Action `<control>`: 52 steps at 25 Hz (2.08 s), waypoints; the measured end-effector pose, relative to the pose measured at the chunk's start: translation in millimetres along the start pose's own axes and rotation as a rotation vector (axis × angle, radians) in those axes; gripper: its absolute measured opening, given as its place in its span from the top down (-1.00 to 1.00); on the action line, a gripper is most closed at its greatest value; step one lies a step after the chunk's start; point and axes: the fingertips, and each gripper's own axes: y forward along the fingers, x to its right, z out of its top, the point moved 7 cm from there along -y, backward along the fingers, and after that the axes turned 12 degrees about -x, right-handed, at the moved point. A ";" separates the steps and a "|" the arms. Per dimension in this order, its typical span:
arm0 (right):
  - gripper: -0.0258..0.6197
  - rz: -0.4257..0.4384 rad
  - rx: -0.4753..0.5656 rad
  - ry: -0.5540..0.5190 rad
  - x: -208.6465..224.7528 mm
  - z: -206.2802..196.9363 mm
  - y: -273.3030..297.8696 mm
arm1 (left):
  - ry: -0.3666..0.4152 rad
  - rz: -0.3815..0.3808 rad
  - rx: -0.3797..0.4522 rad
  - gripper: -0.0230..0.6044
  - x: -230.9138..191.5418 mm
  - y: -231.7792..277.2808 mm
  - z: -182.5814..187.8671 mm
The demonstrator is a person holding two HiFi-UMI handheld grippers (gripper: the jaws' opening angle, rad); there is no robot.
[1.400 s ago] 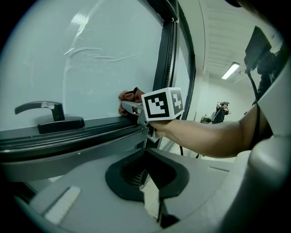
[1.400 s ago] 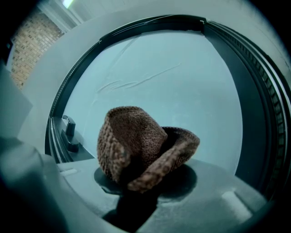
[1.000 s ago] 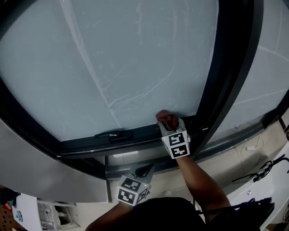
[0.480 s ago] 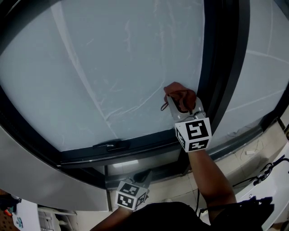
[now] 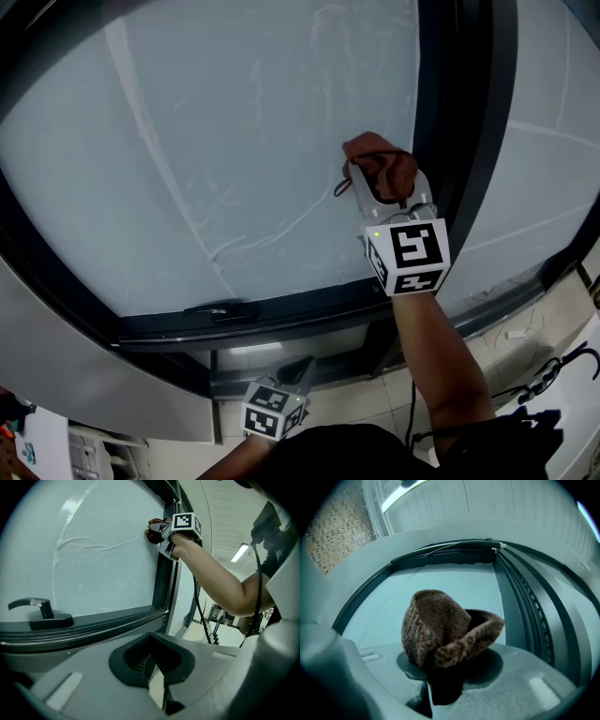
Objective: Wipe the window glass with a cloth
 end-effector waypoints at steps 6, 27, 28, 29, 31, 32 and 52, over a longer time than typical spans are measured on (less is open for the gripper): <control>0.52 -0.005 0.034 -0.039 7.5 8.4 9.9 | -0.030 0.018 0.021 0.87 9.3 10.4 5.2; 0.52 0.028 0.040 -0.014 1.9 -21.1 8.8 | -0.023 0.023 -0.006 0.87 23.3 34.8 13.6; 0.52 0.030 0.034 -0.011 0.6 -24.1 7.7 | -0.021 0.021 -0.008 0.87 23.5 35.2 13.8; 0.52 0.033 0.030 -0.009 -1.1 -27.0 6.6 | -0.018 0.018 -0.010 0.87 23.8 35.5 13.8; 0.52 0.034 0.021 -0.007 -4.6 -33.6 4.8 | -0.012 0.014 -0.016 0.87 23.8 36.1 13.5; 0.52 0.034 0.017 -0.006 -6.2 -37.5 4.1 | -0.011 0.013 -0.019 0.87 23.4 36.4 13.0; 0.52 0.053 -0.095 0.044 -33.6 -117.0 -14.3 | -0.013 -0.008 -0.048 0.87 22.8 41.5 4.4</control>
